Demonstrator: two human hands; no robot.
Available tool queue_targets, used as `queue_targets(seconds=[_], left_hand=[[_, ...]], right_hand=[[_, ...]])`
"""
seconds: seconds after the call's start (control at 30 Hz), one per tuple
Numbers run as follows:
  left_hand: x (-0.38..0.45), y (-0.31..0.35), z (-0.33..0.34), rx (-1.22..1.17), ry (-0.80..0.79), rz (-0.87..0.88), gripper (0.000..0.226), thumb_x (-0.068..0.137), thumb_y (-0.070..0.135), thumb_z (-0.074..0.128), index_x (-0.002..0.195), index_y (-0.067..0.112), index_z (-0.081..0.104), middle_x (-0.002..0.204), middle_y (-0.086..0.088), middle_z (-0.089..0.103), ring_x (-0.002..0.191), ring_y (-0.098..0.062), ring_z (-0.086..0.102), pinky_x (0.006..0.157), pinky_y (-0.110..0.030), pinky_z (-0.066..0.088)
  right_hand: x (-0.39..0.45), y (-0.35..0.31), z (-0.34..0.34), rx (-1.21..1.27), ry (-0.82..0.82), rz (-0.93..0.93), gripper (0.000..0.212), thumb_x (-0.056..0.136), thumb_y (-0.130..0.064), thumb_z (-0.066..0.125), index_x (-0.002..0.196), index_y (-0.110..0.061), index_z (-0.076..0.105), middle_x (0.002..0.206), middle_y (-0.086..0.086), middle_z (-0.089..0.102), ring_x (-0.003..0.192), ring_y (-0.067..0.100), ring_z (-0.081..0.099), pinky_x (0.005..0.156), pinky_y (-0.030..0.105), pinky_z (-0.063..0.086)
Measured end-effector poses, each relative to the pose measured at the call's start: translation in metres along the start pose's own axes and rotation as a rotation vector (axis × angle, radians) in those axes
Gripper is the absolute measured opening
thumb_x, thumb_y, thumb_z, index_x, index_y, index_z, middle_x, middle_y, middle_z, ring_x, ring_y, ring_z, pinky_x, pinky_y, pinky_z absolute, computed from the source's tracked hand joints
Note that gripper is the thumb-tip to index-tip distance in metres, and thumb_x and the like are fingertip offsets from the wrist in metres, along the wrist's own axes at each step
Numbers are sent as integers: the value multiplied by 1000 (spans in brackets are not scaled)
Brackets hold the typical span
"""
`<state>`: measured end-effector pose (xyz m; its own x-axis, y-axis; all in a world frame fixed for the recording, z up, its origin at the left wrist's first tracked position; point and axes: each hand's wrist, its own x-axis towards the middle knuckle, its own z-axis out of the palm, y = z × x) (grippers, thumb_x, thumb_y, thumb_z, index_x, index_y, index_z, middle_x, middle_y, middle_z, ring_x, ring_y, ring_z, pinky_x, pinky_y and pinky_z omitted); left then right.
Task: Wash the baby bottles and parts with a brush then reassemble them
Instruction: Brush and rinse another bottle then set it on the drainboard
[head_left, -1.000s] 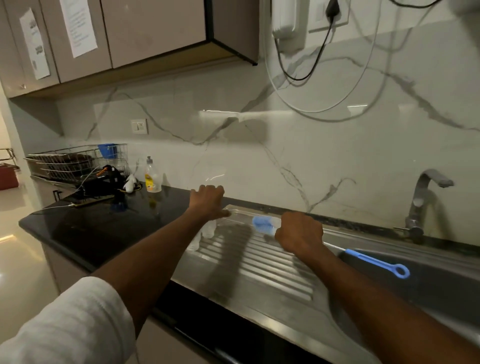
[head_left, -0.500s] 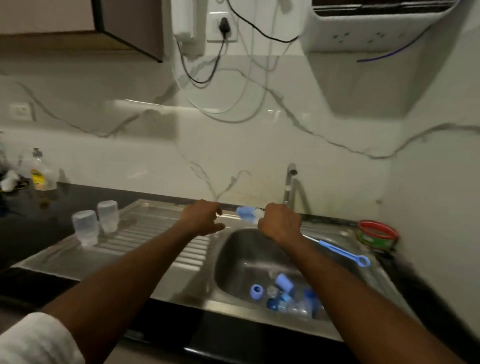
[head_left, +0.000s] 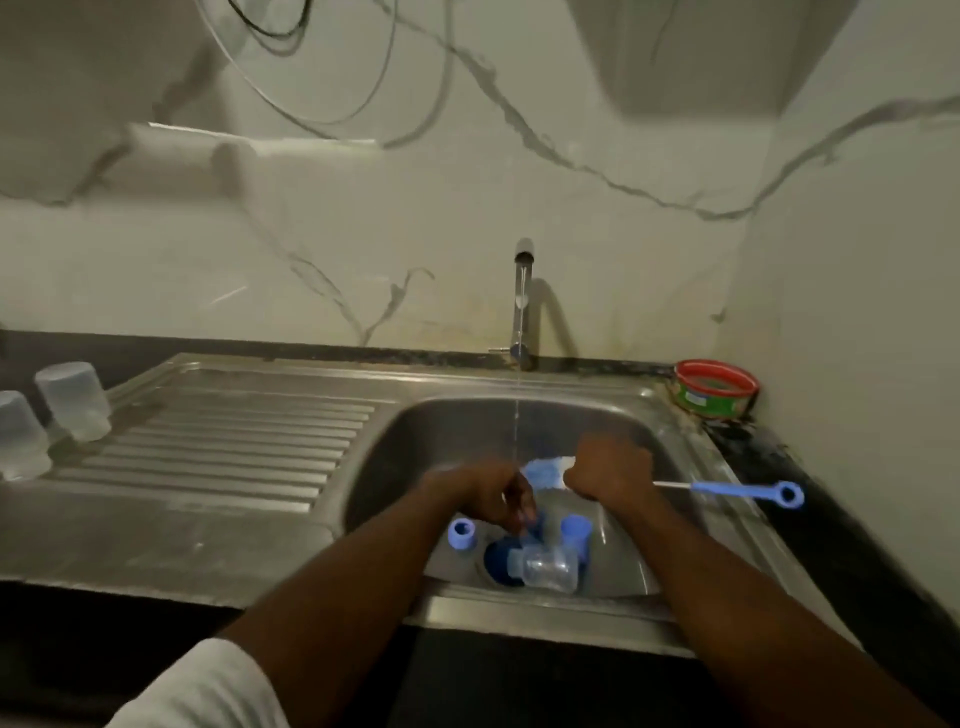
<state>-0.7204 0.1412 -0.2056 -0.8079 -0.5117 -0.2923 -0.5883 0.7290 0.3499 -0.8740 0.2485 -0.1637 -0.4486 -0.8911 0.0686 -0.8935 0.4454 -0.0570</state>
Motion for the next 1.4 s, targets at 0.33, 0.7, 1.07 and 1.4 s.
queue_targets(seconds=[0.33, 0.7, 1.07, 1.4], left_hand=[[43, 31, 27, 352, -286, -31, 72, 74, 59, 81, 134, 27, 58, 127, 1, 63, 113, -21, 59, 102, -46, 49], [8, -19, -20, -273, 533, -147, 53, 85, 39, 79, 129, 17, 60, 125, -3, 66, 112, -17, 62, 97, -29, 49], [48, -6, -34, -663, 1014, -5, 62, 80, 41, 83, 132, 21, 54, 126, 0, 67, 109, -12, 66, 91, -34, 59], [44, -16, -28, -696, 1002, -21, 49, 90, 49, 70, 126, 19, 57, 120, -6, 69, 103, -15, 68, 87, -33, 60]], right_hand=[[19, 3, 3, -11, -9, 5, 35, 89, -32, 62, 122, -19, 65, 122, 5, 66, 108, 25, 64, 74, 30, 42], [5, 16, -21, 105, 203, 166, 22, 95, -28, 56, 113, -25, 68, 114, 1, 69, 104, 22, 68, 81, 33, 52], [18, 19, -12, 117, 261, 125, 29, 97, -41, 56, 122, -27, 63, 117, -1, 67, 103, 16, 64, 77, 27, 44], [12, 15, -11, 128, 243, 102, 29, 96, -40, 56, 119, -23, 64, 119, 3, 67, 105, 23, 66, 73, 30, 44]])
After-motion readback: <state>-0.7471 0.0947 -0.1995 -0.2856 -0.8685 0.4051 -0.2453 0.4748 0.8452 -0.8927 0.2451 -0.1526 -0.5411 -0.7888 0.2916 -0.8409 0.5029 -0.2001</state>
